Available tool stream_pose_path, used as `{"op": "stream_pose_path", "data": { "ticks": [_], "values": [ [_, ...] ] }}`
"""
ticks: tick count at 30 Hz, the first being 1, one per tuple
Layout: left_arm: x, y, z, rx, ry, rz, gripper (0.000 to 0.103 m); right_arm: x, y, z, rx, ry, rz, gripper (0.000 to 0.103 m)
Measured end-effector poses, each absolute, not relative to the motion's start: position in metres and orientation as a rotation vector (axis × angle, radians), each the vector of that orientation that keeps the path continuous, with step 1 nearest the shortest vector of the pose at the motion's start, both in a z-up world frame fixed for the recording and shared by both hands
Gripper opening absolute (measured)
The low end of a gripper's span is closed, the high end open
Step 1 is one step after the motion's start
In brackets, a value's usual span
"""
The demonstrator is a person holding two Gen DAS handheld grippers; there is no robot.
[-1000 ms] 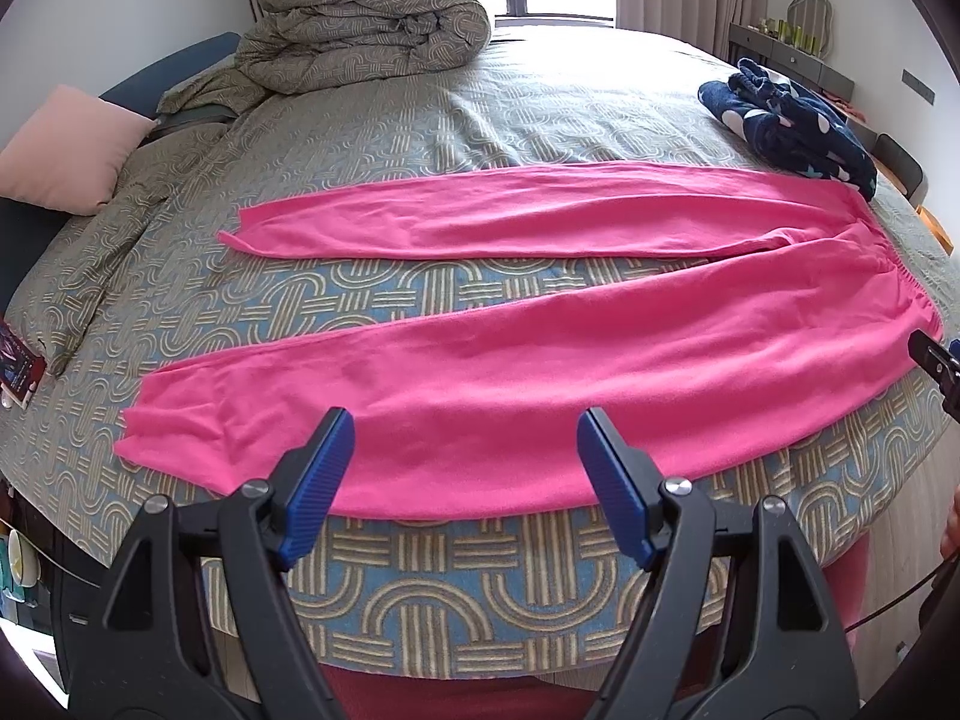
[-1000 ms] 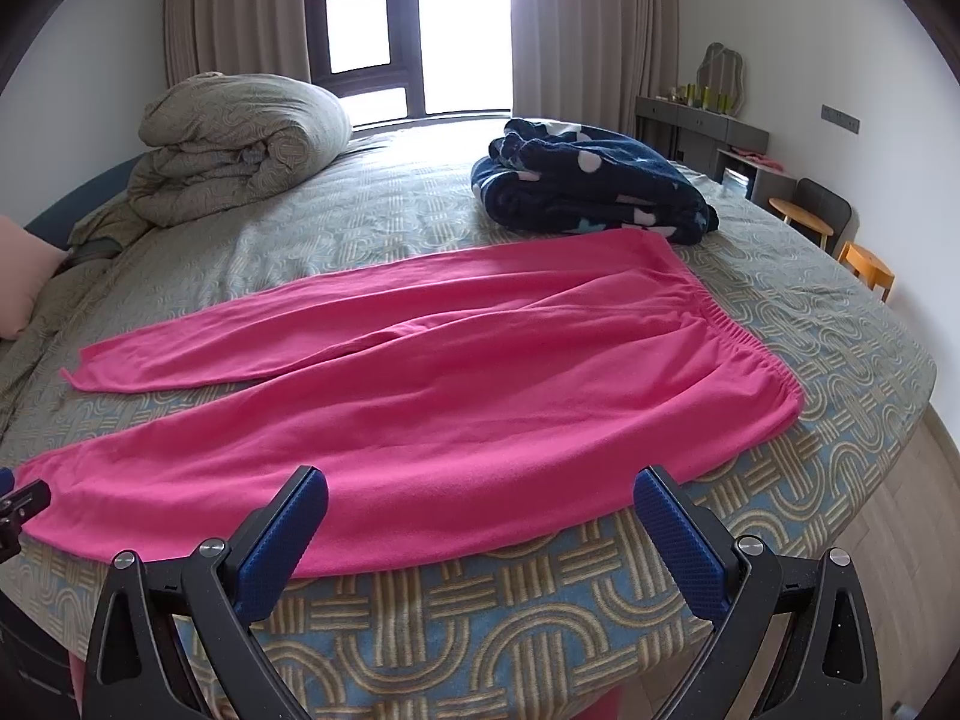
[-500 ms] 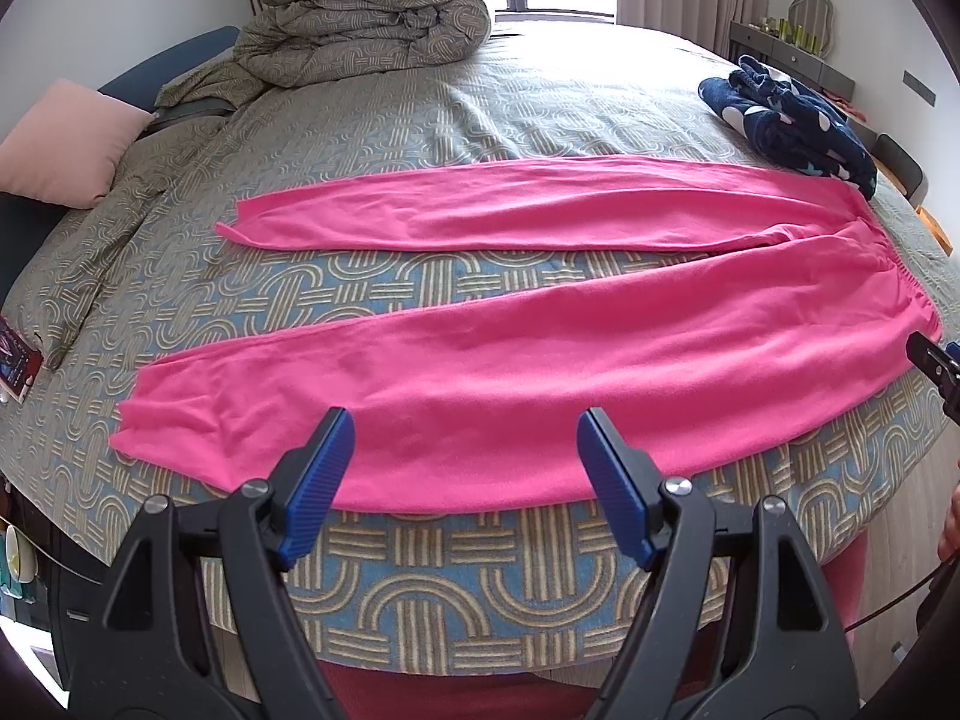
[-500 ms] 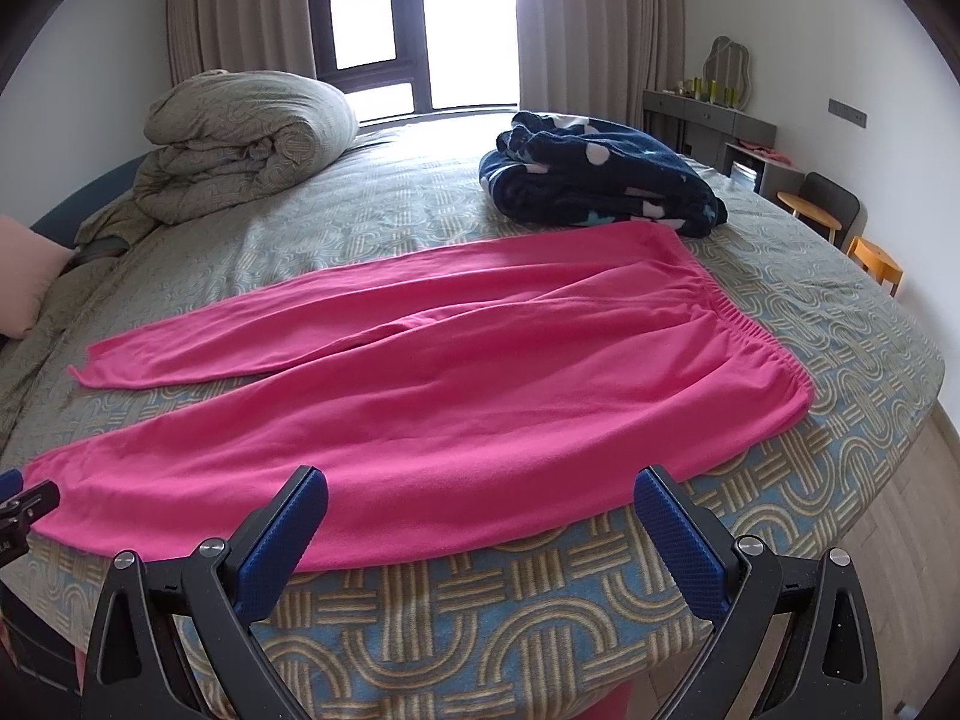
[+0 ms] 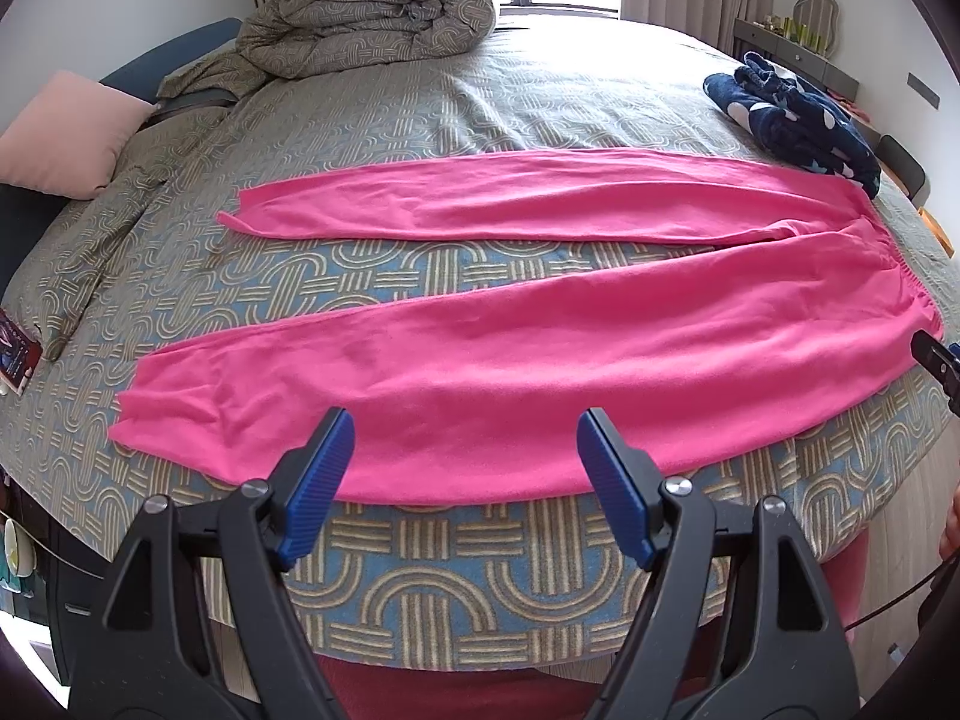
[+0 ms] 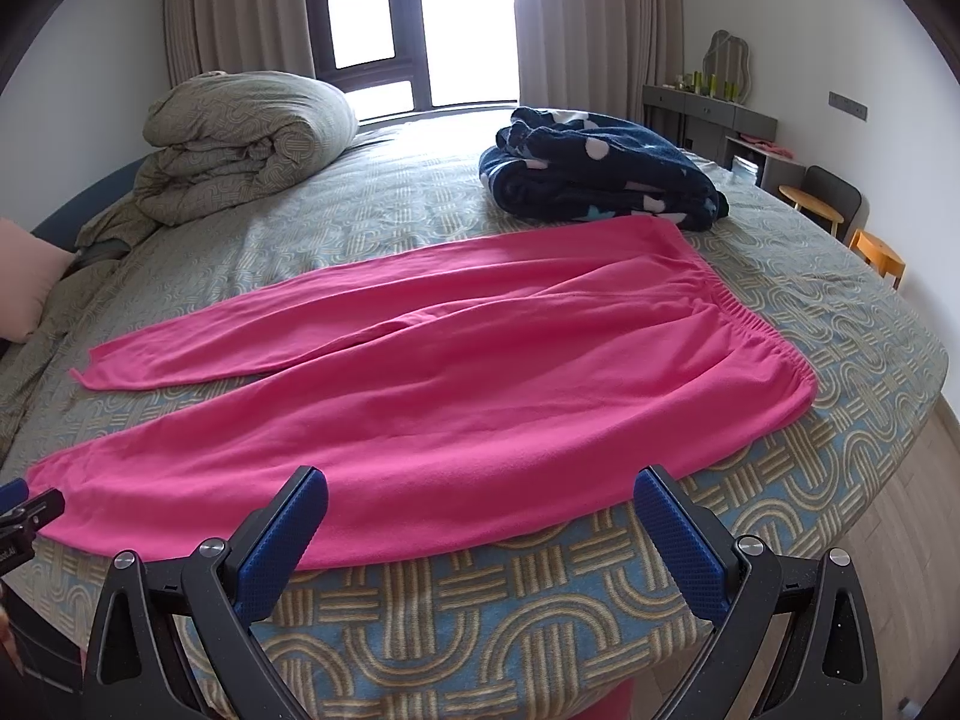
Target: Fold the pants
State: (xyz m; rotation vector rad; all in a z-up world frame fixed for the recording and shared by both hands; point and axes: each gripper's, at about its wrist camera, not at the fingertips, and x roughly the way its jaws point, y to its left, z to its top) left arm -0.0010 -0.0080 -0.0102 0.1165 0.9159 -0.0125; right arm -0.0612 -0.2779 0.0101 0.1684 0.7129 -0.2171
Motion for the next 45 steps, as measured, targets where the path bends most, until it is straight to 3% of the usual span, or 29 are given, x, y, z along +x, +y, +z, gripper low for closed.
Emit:
{"op": "stream_pose_path", "data": {
  "ticks": [14,16,19,21,23,33,45],
  "values": [
    [-0.005,0.020,-0.020,0.077,0.958,0.024,0.077,-0.064,-0.287,0.004,0.190,0.742,-0.222,0.103],
    [-0.009,0.037,-0.025,0.034,0.975,0.037,0.077,-0.070,-0.299,0.004,0.220,0.741,-0.229,0.099],
    [-0.012,0.062,-0.035,-0.042,1.024,0.031,0.077,-0.082,-0.329,-0.001,0.309,0.765,-0.235,0.078],
    [-0.015,0.074,-0.041,-0.087,1.044,0.019,0.075,-0.084,-0.350,-0.010,0.383,0.821,-0.237,0.052],
    [-0.015,0.085,-0.045,-0.142,1.065,-0.001,0.061,-0.085,-0.370,-0.022,0.483,0.866,-0.229,0.043],
    [-0.004,0.129,-0.051,-0.416,1.084,0.015,0.060,-0.080,-0.434,-0.050,0.948,0.820,-0.193,0.044],
    [0.023,0.169,-0.074,-0.577,1.109,0.123,0.060,-0.070,-0.446,-0.058,0.987,0.796,-0.211,0.044]
  ]
}}
